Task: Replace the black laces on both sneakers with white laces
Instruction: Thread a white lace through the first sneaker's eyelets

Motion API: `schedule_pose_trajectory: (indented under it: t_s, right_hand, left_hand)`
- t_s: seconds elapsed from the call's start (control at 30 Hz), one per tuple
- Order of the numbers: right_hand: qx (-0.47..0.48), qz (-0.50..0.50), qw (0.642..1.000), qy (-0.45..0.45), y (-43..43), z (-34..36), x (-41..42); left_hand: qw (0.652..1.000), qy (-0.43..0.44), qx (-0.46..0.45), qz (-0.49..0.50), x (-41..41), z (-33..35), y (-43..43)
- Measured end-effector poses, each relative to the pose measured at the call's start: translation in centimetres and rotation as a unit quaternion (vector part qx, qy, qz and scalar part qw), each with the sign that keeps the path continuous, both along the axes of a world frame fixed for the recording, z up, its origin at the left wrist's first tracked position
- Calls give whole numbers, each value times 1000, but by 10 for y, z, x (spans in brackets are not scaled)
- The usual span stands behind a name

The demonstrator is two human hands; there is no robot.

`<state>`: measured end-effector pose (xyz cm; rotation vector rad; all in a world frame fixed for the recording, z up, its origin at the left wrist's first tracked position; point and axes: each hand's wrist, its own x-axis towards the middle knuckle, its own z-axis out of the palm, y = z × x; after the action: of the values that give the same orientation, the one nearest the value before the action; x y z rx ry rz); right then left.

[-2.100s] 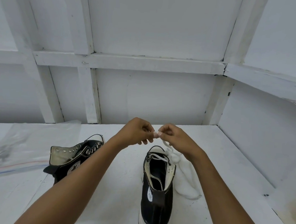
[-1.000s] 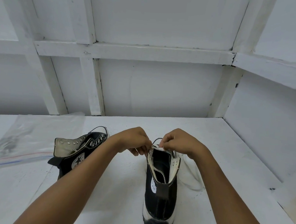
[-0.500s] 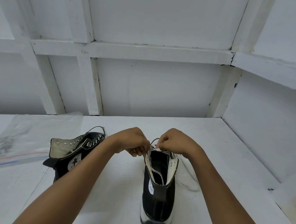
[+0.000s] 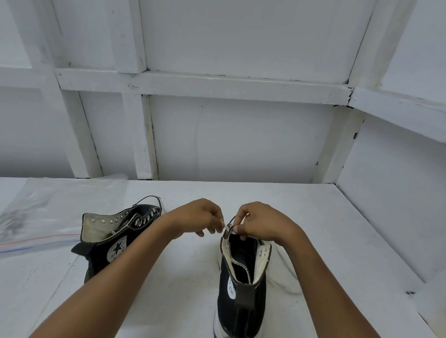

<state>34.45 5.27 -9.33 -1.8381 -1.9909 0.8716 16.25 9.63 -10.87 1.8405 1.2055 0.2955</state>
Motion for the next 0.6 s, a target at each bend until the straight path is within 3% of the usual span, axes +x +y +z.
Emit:
schedule_pose_trajectory:
  t_s: [0.07,0.13,0.2,0.23,0.27,0.33,0.4,0.43,0.5,0.53,0.6]
  right_hand:
    - [4,-8,999,31,-2,0,2]
    - [23,-34,996,77,-1,-1,5]
    - [48,-65,991,107,-1,-1,10]
    - [55,-76,988,120,-1,-1,13]
    - [56,-83,986,133,0,0,15]
    - [56,-91,982,153,0,1,21]
    - [63,-93,982,150,0,2,25]
    - [68,-90,983,147,0,2,27]
    - [73,-76,984,146,0,4,32]
    - [71,-69,984,147,0,6,34]
    - [65,-54,986,147,-1,9,39]
  left_hand:
    - [995,-70,-8,66,0,4,1]
    - [966,-205,-52,147,1,8,1]
    - [891,-374,-142,217,0,14,1]
    - [854,-432,-173,231,0,16,2]
    - [842,-448,-182,239,-1,17,2]
    - [897,-357,-130,226,-2,13,2]
    - [970,-175,-36,162,-2,5,1]
    - [990,-86,-6,115,-3,2,0]
    - [999,51,7,3,-4,-1,-4]
    - [996,78,1,-39,-4,0,-7]
    - [998,41,0,-48,-9,4,-10]
